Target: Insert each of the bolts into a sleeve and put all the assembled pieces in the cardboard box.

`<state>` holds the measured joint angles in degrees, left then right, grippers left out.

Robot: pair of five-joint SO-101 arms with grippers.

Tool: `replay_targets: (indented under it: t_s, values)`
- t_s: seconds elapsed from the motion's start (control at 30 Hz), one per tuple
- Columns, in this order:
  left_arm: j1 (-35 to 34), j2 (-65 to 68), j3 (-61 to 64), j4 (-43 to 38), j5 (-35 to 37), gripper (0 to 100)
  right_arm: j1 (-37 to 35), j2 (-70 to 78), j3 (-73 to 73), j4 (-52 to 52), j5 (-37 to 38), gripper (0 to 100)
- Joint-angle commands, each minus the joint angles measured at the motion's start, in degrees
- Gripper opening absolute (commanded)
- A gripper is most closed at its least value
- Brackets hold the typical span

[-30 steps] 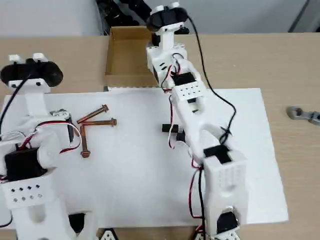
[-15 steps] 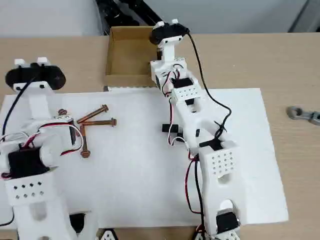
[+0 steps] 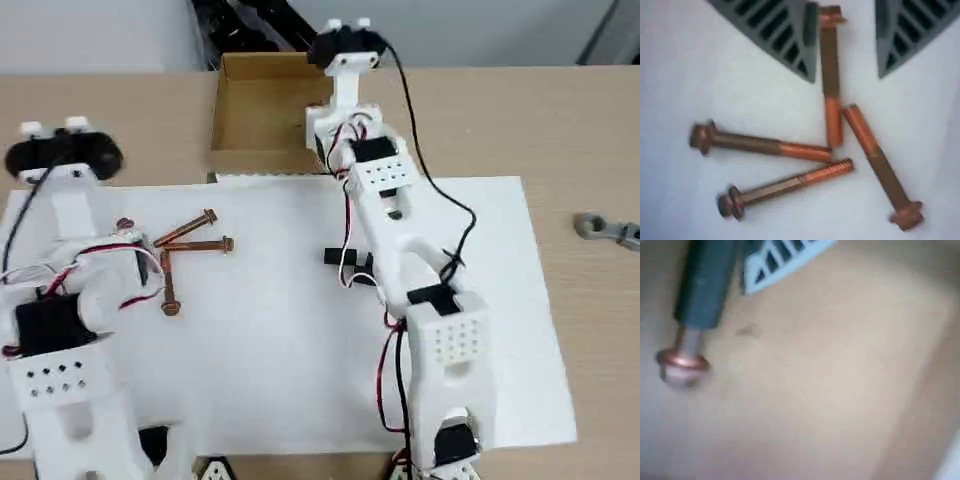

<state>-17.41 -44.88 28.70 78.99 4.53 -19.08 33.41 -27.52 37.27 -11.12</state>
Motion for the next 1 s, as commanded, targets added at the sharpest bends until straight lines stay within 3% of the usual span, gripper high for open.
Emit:
replay_targets:
  t_s: [0.0,0.1,0.6,0.77,0.97]
  values:
    - [-3.60,4.13,-1.98,-2.46,1.49,9,0.75,-10.15,-2.64,7.60,-0.70,10.5]
    - [-5.80,13.27,-6.99,-0.70,2.99,9,0.75,-15.78,-2.64,15.16,-0.53,0.1]
    - [-6.07,53.54,-36.62,7.74,12.84,9,0.92,-38.81,-2.37,55.78,-0.70,1.5]
    - [-6.07,63.56,-44.18,9.49,16.44,9,1.89,-45.58,1.41,58.07,-0.35,1.5]
    - [-6.07,72.88,-53.05,10.81,18.99,9,2.15,-54.02,16.35,57.19,-0.35,1.5]
